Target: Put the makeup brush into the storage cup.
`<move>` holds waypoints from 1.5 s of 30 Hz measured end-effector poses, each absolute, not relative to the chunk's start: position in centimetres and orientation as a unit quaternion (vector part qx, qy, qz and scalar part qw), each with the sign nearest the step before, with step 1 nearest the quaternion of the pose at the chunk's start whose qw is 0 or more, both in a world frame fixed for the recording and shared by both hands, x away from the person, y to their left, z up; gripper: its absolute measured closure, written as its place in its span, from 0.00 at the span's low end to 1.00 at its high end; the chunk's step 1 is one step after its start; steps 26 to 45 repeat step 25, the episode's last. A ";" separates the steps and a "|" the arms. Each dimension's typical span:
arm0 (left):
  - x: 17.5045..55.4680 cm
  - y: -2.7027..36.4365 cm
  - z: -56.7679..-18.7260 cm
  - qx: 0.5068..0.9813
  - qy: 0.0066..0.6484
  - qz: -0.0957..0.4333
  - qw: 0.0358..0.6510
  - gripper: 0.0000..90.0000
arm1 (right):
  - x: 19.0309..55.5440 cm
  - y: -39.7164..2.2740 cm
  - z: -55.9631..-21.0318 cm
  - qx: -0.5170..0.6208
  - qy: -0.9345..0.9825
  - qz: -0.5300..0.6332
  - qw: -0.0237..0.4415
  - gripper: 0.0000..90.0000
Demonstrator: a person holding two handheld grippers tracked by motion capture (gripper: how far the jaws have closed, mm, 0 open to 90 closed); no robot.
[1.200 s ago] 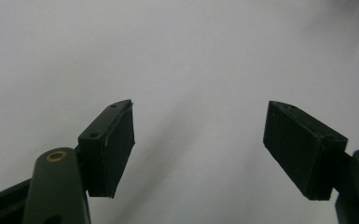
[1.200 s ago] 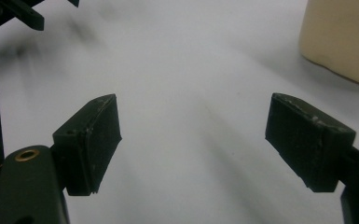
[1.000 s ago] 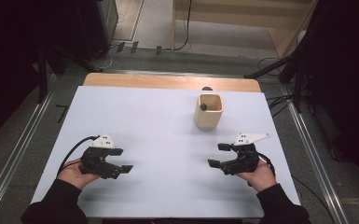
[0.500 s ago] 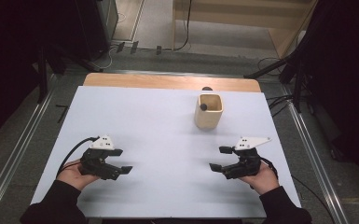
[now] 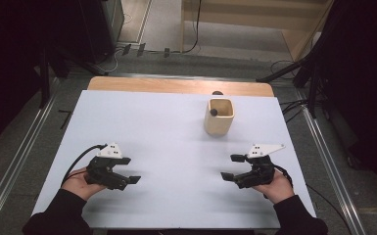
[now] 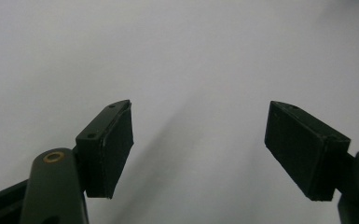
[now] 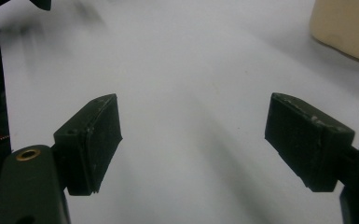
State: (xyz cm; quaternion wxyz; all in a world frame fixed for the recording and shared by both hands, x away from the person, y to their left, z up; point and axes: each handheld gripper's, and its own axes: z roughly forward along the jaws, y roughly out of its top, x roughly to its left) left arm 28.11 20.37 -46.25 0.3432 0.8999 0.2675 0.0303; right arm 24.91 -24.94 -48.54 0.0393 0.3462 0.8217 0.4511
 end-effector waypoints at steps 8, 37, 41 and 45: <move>28.0 20.2 -46.3 0.902 0.264 0.030 0.341 0.27 | 24.9 -24.9 -48.6 0.346 0.822 0.452 0.034 0.22; 28.1 20.3 -46.4 0.903 0.261 0.030 0.340 0.27 | 25.0 -24.8 -48.6 0.343 0.822 0.453 0.030 0.22; 28.1 20.3 -46.4 0.903 0.261 0.030 0.340 0.27 | 25.0 -24.8 -48.6 0.343 0.822 0.453 0.030 0.22; 28.1 20.3 -46.4 0.903 0.261 0.030 0.340 0.27 | 25.0 -24.8 -48.6 0.343 0.822 0.453 0.030 0.22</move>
